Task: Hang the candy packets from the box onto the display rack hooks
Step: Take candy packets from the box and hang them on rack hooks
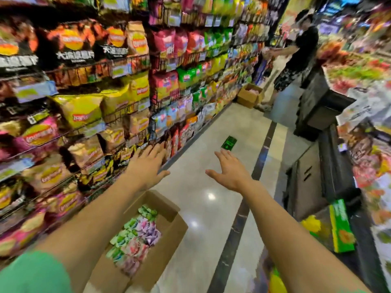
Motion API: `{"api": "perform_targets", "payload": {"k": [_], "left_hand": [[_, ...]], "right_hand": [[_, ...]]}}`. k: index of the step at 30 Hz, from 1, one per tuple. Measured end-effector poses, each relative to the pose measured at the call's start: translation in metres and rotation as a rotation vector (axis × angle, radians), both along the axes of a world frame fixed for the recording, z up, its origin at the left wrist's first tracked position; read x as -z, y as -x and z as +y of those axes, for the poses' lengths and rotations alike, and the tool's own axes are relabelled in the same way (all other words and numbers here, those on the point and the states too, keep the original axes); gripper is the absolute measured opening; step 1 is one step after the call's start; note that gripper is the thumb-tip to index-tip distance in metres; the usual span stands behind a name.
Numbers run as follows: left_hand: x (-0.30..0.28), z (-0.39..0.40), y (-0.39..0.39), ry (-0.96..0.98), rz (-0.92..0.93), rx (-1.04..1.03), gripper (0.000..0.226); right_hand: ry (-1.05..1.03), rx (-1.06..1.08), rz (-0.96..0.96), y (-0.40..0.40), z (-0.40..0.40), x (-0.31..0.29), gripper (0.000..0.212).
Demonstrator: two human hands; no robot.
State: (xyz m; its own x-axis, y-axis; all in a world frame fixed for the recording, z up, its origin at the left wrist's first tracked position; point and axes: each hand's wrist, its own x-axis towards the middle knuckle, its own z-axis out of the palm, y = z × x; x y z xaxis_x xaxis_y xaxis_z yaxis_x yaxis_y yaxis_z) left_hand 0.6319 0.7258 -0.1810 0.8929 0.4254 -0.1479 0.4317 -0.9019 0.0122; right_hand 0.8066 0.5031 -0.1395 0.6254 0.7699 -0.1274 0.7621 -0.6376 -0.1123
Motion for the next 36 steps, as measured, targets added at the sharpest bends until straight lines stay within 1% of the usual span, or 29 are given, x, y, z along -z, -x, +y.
{"api": "perform_targets", "payload": {"k": [3,8,15,17,19,23,26,28,31,33,36], "left_hand": [[0.01,0.039,-0.015,0.025,0.057,-0.095,0.085],[0.014,0.1,-0.023,0.016,0.036,-0.206,0.084],[0.009,0.17,-0.015,0.0,0.036,-0.492,0.083],[0.012,0.177,-0.011,-0.008,0.054,-0.59,0.081],[0.016,0.179,-0.004,0.006,0.067,-0.655,0.077],[0.025,0.169,0.009,0.08,0.093,-0.891,0.078],[0.031,0.159,0.013,0.125,0.111,-1.044,0.079],[0.034,0.155,0.006,0.126,0.106,-1.105,0.079],[0.049,0.151,-0.001,0.159,0.072,-1.162,0.079],[0.067,0.148,0.002,0.192,0.025,-1.205,0.079],[0.102,0.144,0.015,0.27,0.062,-1.277,0.078]], "right_hand": [[0.024,-0.075,-0.013,-0.033,0.058,0.003,0.084],[0.063,-0.216,-0.004,-0.066,0.143,0.012,0.086],[0.072,-0.485,0.043,-0.09,0.267,0.028,0.084],[0.09,-0.574,0.069,-0.097,0.303,0.04,0.083],[0.11,-0.608,0.106,-0.102,0.323,0.049,0.084],[0.086,-0.794,0.172,-0.117,0.37,0.07,0.09],[0.087,-0.92,0.164,-0.117,0.396,0.073,0.085],[0.089,-0.978,0.158,-0.115,0.409,0.077,0.083],[0.105,-1.033,0.208,-0.111,0.427,0.087,0.082],[0.113,-1.071,0.219,-0.107,0.436,0.101,0.083],[0.182,-1.102,0.239,-0.096,0.444,0.13,0.085]]}}
